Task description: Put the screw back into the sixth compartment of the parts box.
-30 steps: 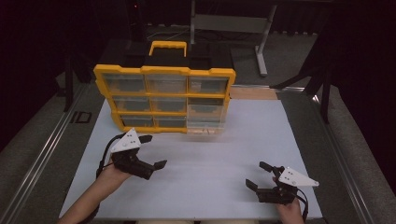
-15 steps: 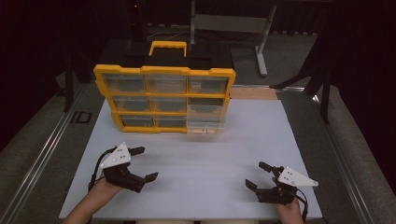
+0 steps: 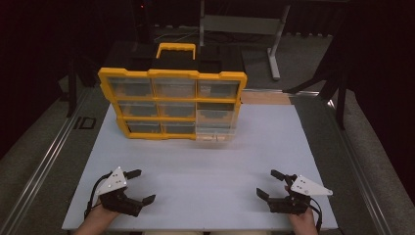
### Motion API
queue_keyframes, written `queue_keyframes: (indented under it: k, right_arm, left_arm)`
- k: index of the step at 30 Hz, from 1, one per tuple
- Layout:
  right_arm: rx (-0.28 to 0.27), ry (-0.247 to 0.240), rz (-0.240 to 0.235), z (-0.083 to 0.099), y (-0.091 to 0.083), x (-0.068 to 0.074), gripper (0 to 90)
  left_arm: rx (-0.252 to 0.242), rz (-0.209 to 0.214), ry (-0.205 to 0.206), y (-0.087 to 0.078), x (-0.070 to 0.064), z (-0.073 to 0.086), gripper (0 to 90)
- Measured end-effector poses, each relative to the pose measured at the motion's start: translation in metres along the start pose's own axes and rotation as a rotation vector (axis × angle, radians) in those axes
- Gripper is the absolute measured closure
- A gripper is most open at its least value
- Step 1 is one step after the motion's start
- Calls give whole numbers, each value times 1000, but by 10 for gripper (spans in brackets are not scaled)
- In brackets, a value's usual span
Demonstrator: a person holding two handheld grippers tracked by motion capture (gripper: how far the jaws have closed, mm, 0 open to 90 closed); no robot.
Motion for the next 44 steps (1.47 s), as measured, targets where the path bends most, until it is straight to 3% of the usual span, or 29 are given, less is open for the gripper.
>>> queue_keyframes:
  k: [6,15,19,26,44]
  right_arm:
    - [0,0,0,0,0,0,124]
    - [2,-3,-2,0,1,0,124]
    - [-1,0,0,0,0,0,124]
    - [-4,-3,1,-1,-1,0,124]
    - [-2,0,2,0,-1,-1,124]
  left_arm:
    - [17,-47,-6,-7,7,13,6]
    - [-14,-120,-29,-19,18,18,6]
    - [5,-138,-30,-18,21,22,7]
    - [-17,-139,-55,-21,24,22,7]
    - [-27,-132,-59,-22,23,22,7]
Point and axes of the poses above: each handheld gripper's, and its own axes: y roughly forward along the jaws, z roughly out of its underside, x roughly to its left, the point moved 7 cm from there along y, roughly forward along the jaws, and after that the axes turned 1 degree about -y, right-handed, at the moved point
